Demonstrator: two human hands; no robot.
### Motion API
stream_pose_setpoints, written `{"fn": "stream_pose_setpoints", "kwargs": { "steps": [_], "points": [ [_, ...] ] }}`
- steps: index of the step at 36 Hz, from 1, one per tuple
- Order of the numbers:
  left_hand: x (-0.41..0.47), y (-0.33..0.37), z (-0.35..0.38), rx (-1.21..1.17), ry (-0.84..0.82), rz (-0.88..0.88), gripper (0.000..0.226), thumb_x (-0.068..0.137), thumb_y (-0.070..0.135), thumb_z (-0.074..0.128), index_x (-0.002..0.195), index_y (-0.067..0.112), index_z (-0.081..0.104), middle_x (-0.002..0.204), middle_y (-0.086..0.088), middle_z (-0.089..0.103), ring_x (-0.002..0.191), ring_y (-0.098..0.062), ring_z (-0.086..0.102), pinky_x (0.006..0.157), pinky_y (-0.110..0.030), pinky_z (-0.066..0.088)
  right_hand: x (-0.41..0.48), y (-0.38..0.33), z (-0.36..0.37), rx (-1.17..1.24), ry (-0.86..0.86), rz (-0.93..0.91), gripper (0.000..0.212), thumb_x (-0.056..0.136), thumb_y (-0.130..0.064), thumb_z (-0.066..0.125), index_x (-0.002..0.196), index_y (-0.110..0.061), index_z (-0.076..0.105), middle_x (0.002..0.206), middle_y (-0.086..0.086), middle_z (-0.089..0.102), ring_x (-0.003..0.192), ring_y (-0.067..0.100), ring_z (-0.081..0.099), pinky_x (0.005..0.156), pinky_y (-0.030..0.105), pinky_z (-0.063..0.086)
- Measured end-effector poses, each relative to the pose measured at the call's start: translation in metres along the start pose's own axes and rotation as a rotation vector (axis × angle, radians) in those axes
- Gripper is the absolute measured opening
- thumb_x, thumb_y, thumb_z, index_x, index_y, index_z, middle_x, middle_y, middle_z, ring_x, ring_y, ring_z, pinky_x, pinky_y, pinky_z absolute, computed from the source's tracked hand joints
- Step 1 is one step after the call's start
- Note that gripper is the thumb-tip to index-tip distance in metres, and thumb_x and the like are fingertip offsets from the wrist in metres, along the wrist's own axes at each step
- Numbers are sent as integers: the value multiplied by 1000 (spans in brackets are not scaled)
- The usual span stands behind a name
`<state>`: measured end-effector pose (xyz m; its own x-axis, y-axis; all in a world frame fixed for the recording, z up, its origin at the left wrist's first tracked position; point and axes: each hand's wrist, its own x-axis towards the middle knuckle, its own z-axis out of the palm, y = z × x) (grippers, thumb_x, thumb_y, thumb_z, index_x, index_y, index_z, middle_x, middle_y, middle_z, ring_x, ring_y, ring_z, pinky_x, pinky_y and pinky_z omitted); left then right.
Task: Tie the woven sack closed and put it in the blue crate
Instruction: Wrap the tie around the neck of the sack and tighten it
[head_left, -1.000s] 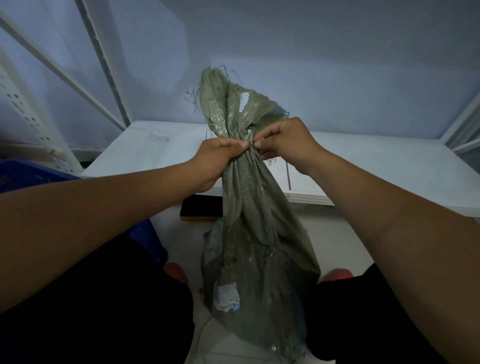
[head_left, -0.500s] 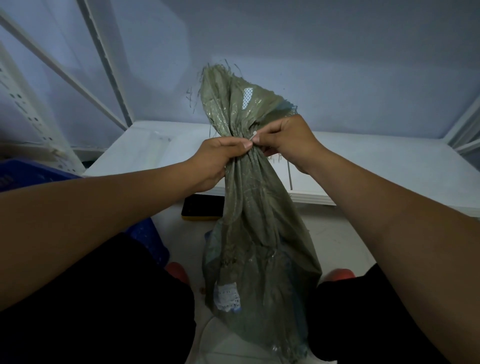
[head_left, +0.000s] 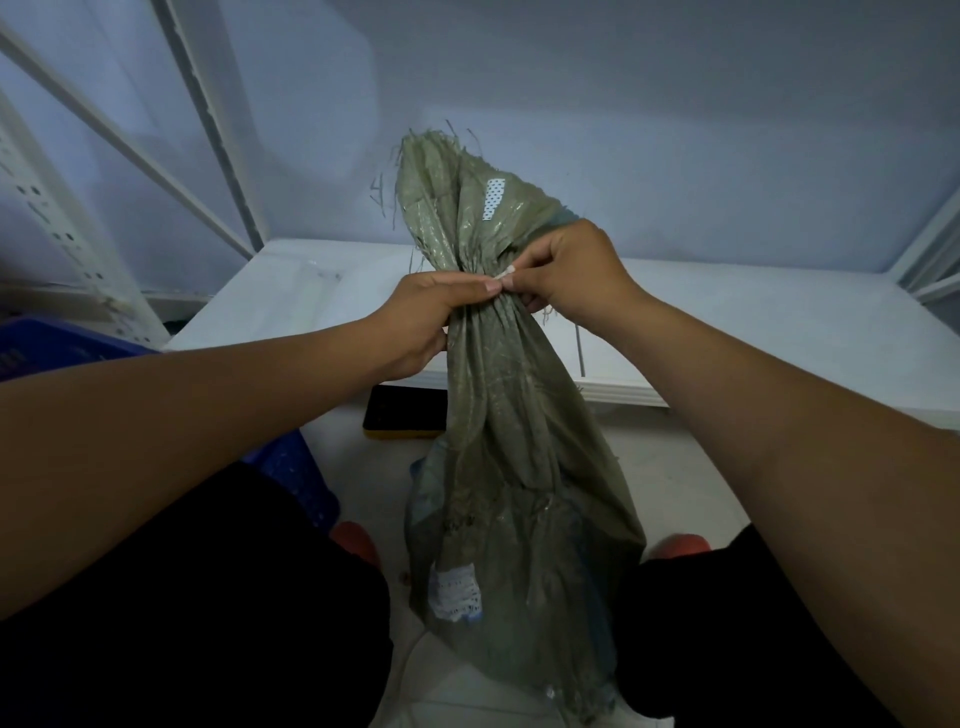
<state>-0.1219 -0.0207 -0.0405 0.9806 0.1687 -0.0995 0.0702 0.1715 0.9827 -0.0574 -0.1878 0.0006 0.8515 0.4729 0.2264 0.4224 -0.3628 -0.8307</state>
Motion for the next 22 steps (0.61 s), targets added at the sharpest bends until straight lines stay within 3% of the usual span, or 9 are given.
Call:
{"fn": "stream_pose_setpoints", "kwargs": {
  "steps": [4,9,18,22],
  "points": [
    [-3,4,2,46,-2,6,11,88,11,72,95,5,78,92,-12,75,85,-22,71,83,-38,58,0,0,0,-59,7,-10,18,79,-4,83,69,-16,76,56,-6,68,56,15,66,68,38,65],
    [-3,5,0,67,-1,-13,14,86,18,75,94,6,77,89,-8,75,83,-19,70,73,-32,56,-3,-2,1,-127,0,-27,7,79,-6,83,75,-9,78,70,10,74,61,21,69,71,42,64],
    [-4,8,2,136,32,-19,19,84,17,75,69,8,70,75,-7,67,72,-19,66,74,-34,55,-3,-2,4,-184,0,-1,4,79,-7,84,78,-6,80,71,10,76,66,26,76,70,44,65],
    [-3,8,3,149,84,-1,18,82,14,77,68,6,69,70,-7,66,70,-21,62,71,-32,52,-2,-3,5,-161,-41,14,18,78,-1,83,69,-15,75,69,3,73,64,22,75,73,43,65]
  ]
}}
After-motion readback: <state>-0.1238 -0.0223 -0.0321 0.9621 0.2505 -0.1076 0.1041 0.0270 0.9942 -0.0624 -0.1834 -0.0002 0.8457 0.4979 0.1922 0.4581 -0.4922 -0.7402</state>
